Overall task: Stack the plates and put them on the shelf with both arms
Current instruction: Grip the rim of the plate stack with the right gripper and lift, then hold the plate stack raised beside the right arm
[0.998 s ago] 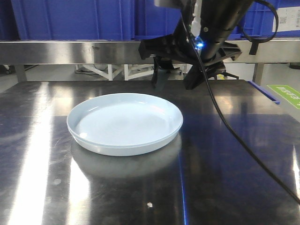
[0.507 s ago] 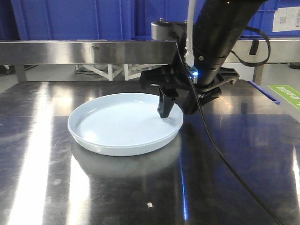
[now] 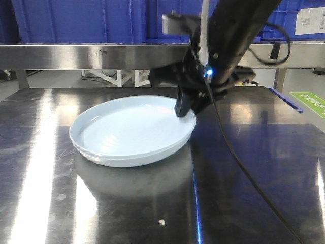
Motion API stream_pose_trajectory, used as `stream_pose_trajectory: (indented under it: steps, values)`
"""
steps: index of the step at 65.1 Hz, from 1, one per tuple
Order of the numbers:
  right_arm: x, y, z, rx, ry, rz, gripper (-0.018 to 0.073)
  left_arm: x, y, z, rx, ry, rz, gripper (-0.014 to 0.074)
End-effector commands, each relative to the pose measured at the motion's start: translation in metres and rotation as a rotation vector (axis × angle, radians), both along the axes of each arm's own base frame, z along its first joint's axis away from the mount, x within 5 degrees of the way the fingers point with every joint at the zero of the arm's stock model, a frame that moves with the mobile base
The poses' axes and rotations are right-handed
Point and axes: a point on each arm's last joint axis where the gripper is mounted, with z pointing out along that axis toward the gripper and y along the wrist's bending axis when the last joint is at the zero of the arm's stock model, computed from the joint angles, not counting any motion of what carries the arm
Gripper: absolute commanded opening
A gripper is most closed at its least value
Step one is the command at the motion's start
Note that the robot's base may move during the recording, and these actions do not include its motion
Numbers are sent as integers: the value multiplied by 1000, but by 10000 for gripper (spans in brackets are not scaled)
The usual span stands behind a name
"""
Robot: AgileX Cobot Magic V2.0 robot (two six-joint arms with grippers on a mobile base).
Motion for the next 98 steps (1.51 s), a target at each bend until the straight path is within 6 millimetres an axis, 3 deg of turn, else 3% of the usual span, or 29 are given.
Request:
stream_pose_trajectory:
  steps: [1, 11, 20, 31, 44, 50, 62, 71, 98]
  values:
    - [-4, -12, 60, 52, -217, 14, 56, 5, -1, 15, -4, -95, -16, 82]
    - [-20, -42, 98, 91, -316, -42, 56, 5, -1, 15, -4, -95, -16, 82]
    - [-42, -78, 116, 114, -399, -115, 56, 5, -1, 15, -4, -95, -16, 82]
    - [-88, -126, 119, 126, -490, -221, 56, 5, -1, 15, -4, -95, -16, 82]
    - [-152, -161, 108, 128, -580, -319, 56, 5, -1, 15, -4, -95, -16, 82]
    - [-181, -171, 104, 131, -630, -353, 56, 5, -1, 15, -4, -95, -16, 82]
    - [-217, -181, 99, 130, -704, -408, 56, 5, -1, 15, -4, -95, -16, 82]
    - [-227, -184, 100, 130, -734, -427, 56, 5, -1, 15, -4, -95, -16, 82]
    - [-229, -185, 97, 120, -698, -432, 56, 5, -1, 15, -4, -95, -16, 82]
